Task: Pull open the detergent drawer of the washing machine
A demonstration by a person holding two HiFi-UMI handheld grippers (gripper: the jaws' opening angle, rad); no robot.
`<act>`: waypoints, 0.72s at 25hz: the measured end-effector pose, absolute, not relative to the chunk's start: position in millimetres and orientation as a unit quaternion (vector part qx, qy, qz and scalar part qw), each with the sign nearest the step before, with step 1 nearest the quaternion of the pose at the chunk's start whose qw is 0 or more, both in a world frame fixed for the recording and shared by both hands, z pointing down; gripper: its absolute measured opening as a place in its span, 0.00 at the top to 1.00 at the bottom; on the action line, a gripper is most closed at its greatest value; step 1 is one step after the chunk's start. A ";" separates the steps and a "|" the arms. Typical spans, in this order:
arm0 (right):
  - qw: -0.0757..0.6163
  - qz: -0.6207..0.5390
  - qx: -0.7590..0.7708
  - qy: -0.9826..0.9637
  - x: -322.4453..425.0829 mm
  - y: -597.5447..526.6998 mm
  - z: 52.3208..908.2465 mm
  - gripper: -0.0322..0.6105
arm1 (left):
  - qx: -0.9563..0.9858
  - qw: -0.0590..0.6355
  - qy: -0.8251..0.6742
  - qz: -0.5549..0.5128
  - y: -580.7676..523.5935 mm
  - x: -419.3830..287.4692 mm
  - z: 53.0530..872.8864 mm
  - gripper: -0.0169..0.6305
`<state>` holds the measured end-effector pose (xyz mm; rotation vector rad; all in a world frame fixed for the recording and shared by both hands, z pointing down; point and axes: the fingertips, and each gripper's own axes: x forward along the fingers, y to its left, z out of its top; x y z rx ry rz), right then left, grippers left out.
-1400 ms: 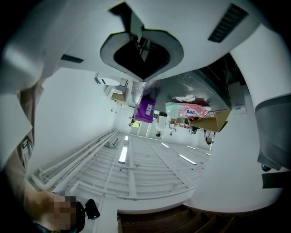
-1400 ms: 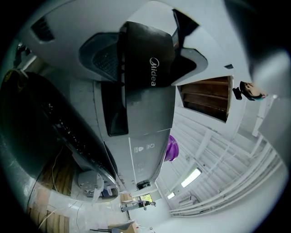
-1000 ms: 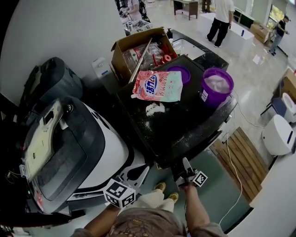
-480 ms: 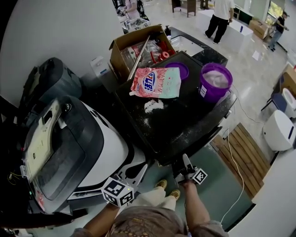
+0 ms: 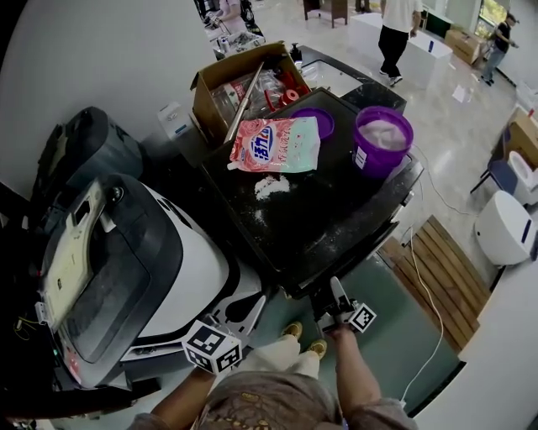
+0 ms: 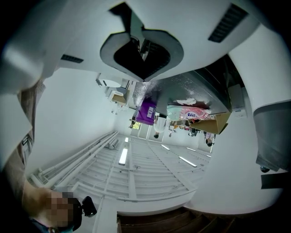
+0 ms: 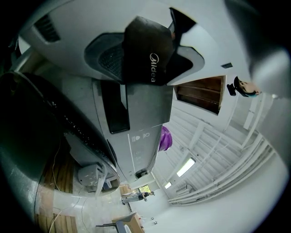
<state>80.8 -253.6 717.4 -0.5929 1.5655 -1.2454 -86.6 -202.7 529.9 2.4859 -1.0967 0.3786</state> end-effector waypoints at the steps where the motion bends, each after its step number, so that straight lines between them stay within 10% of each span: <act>1: 0.503 -0.516 -0.246 0.648 82.9 -250.8 717.7 0.53 | 0.889 0.197 -0.390 0.135 -201.7 -84.5 530.8 0.94; 18: 0.500 -0.517 -0.254 0.647 119.7 -199.3 715.0 0.53 | 0.905 0.204 -0.346 0.137 -179.6 -39.4 534.2 0.94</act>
